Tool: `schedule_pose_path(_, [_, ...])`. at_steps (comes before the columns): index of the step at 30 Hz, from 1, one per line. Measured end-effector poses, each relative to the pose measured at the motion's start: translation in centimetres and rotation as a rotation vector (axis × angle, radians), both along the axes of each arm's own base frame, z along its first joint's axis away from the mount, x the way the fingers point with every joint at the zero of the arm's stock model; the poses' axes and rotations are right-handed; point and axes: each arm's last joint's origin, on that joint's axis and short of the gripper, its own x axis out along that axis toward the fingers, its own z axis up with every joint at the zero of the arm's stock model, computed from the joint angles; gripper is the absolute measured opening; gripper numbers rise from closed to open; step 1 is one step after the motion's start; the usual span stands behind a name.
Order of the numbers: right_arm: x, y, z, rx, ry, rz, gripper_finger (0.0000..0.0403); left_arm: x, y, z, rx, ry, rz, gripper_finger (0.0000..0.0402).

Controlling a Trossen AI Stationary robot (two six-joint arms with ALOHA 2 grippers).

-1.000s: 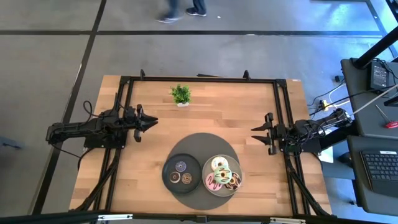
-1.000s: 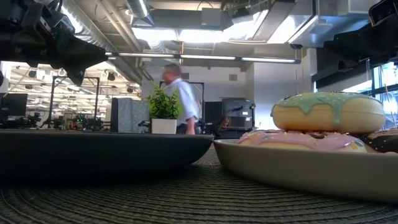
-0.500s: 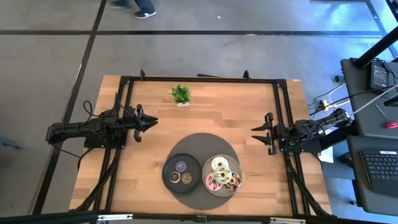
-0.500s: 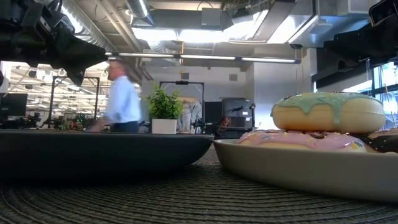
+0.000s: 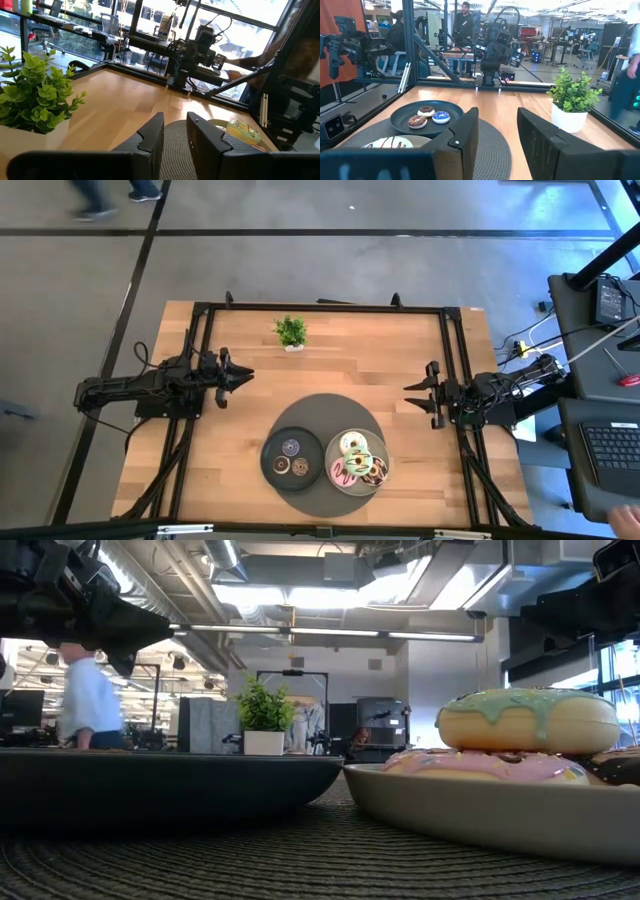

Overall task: Pick & Place donuts
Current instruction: Return to Home Position

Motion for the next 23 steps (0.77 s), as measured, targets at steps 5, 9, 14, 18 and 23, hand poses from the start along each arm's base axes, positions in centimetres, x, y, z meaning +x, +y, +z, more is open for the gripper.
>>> schedule_pose_path(5, [0.0, 0.0, 0.0, 0.0, 0.0, 0.0, 0.0137, 0.0, 0.0, 0.0, 0.0, 0.0, 0.0, 0.0081])
schedule_pose_path(9, [0.0, 0.0, 0.0, 0.0, 0.0, 0.0, 0.0137, 0.0, 0.0, 0.0, 0.0, 0.0, 0.0, 0.0083])
schedule_pose_path(14, [0.0, 0.0, 0.0, 0.0, 0.0, 0.0, 0.0137, 0.0, 0.0, 0.0, 0.0, 0.0, 0.0, 0.0081])
schedule_pose_path(18, [0.0, 0.0, 0.0, -0.001, 0.0, 0.0, 0.0137, 0.0, 0.0, 0.0, 0.0, 0.0, 0.0, 0.0079])
schedule_pose_path(23, [0.0, 0.0, 0.0, -0.001, 0.0, 0.0, 0.0137, 0.0, 0.0, 0.0, 0.0, 0.0, 0.0, 0.0083])
